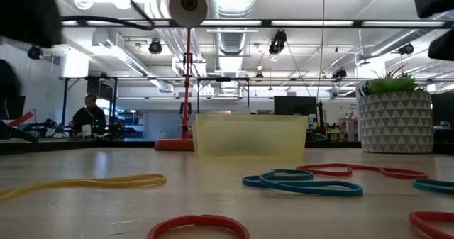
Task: Pick and place rubber bands into bin
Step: Put the black rubber band into the yellow bin
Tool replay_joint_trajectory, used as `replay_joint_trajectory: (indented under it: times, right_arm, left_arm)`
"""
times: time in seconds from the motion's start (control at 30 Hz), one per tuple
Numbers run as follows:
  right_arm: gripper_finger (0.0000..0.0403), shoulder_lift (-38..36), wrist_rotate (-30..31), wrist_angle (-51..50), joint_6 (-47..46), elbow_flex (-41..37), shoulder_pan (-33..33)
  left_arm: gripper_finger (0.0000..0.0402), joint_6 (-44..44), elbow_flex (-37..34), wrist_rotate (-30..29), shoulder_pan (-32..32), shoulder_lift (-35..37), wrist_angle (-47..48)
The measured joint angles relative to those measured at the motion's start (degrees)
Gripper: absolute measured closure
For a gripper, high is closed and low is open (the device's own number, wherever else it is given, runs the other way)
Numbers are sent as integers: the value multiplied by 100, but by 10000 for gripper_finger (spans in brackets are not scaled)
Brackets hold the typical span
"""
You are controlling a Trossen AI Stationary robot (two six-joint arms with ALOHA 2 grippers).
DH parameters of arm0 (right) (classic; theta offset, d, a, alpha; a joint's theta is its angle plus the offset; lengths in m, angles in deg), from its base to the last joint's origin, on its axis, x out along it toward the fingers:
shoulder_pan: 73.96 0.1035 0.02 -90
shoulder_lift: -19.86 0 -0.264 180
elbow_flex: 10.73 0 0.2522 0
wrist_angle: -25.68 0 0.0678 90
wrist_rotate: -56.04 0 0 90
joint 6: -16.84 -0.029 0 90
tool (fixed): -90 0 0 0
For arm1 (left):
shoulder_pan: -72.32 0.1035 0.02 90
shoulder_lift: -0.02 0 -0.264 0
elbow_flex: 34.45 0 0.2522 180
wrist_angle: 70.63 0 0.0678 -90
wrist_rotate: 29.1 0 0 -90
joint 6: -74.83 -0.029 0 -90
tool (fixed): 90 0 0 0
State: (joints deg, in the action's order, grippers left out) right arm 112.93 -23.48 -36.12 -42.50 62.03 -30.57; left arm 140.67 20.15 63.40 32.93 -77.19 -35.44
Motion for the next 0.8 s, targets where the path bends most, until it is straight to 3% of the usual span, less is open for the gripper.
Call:
replay_joint_trajectory:
  times: [0.13,0.23,0.33,0.6,0.8]
  right_arm:
    - [153,279,73,30,134,-45,-46]
    - [151,406,142,97,543,-48,-158]
    - [153,471,153,89,774,-52,-299]
    - [159,486,332,122,1309,-51,-593]
    - [160,486,362,138,2059,-52,-820]
  left_arm:
    - [224,537,463,86,-379,-36,1729]
    - [226,745,680,90,-641,-218,2260]
    - [225,969,867,280,-848,-505,2228]
    - [226,2617,1328,2288,-1272,-1518,2329]
    - [226,3491,1760,2385,-1389,-1917,2292]
